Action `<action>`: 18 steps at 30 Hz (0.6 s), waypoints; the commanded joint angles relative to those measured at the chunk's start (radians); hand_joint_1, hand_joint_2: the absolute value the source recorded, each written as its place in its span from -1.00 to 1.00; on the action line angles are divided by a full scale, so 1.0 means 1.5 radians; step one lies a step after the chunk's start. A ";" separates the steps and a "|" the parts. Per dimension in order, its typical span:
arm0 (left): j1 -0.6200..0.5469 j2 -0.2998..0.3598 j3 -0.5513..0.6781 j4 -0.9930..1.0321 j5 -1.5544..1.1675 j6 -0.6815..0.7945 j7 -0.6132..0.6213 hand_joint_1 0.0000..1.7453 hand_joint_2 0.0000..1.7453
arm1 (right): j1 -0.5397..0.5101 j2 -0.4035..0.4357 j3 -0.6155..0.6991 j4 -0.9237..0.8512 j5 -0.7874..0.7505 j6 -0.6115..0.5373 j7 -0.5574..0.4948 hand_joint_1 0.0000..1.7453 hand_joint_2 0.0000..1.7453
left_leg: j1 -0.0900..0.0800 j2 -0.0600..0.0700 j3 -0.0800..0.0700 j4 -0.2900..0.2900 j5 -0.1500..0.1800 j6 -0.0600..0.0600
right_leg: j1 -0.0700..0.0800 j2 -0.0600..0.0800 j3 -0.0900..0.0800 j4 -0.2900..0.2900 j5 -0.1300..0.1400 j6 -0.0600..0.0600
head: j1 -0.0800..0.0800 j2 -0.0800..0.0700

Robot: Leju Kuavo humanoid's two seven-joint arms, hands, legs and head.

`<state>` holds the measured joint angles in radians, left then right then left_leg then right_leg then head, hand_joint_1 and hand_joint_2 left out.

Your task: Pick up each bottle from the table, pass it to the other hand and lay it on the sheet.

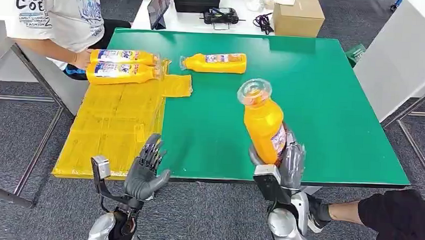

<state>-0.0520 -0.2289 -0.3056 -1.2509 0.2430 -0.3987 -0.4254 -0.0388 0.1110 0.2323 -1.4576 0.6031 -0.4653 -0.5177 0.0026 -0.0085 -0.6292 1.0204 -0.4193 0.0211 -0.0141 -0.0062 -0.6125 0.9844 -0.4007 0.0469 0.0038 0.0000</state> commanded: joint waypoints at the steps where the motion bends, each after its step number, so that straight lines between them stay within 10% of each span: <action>1: -0.001 0.057 -0.081 -0.039 0.000 -0.007 -0.003 -1.00 1.00 | 0.000 0.039 0.025 0.129 -0.005 0.021 -0.024 1.00 1.00 | 0.000 0.001 0.003 -0.001 -0.001 -0.001 | 0.000 0.001 0.002 -0.001 0.000 -0.001 | 0.000 0.000; 18: -0.036 0.055 -0.118 -0.007 -0.028 -0.007 0.000 -1.00 1.00 | -0.077 0.096 0.192 0.337 0.024 0.090 -0.021 1.00 1.00 | 0.001 0.003 0.004 -0.001 -0.001 -0.001 | 0.001 0.003 0.003 -0.001 0.000 -0.001 | 0.000 0.000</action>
<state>-0.0475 -0.1858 -0.4299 -1.3237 0.2178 -0.4132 -0.4345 -0.0499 0.2250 0.3722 -1.1815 0.6283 -0.3326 -0.5562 0.0029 -0.0079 -0.6291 1.0203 -0.4191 0.0209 -0.0139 -0.0057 -0.6127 0.9845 -0.4007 0.0469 0.0038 0.0000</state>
